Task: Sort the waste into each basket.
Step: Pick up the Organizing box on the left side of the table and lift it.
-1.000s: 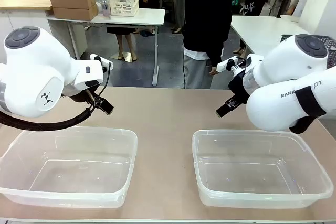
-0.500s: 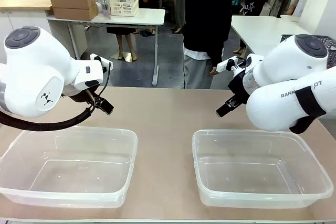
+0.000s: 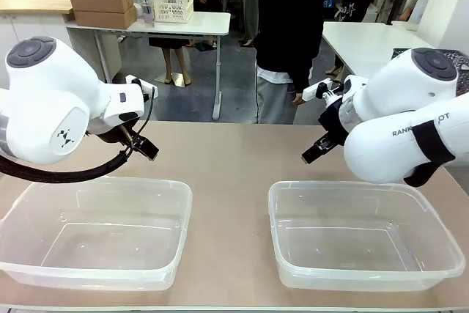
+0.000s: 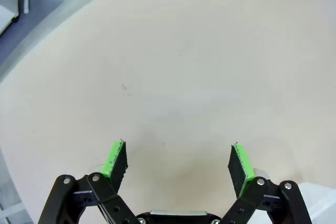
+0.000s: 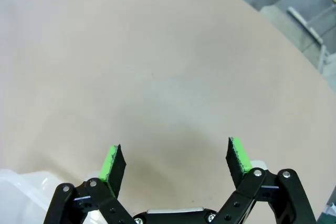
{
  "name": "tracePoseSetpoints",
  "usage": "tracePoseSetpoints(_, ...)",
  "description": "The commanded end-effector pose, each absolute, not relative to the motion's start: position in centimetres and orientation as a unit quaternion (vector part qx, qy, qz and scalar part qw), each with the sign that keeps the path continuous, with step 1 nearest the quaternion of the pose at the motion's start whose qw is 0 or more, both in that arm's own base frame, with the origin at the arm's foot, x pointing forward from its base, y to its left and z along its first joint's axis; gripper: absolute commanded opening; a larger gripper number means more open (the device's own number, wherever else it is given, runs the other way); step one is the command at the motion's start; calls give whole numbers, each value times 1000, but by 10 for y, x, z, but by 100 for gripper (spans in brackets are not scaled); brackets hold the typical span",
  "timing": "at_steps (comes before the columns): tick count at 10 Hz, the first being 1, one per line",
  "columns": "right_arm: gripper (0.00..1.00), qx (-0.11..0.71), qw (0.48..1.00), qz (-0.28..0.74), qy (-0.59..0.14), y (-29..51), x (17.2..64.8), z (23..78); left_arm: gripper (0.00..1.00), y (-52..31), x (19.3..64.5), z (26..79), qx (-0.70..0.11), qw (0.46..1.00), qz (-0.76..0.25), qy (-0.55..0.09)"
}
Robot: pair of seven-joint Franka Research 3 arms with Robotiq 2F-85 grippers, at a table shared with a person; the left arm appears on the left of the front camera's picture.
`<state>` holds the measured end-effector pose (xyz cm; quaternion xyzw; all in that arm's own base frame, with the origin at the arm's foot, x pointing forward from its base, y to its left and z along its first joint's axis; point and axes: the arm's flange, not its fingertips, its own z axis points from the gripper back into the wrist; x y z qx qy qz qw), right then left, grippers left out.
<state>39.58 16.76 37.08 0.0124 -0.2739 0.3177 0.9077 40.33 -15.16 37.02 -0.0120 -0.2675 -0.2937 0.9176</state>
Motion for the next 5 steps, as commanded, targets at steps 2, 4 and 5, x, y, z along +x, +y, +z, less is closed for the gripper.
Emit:
tracePoseSetpoints(2,100,52,908,297,-290,150,381,440,100,-162,387,433,-26,918,-298,-262)
tracePoseSetpoints(4,100,71,928,253,-265,119,318,513,100,-150,387,525,-8,925,-271,-265)
tracePoseSetpoints(5,100,87,932,259,-239,107,288,522,100,-128,393,558,20,924,-289,-250)
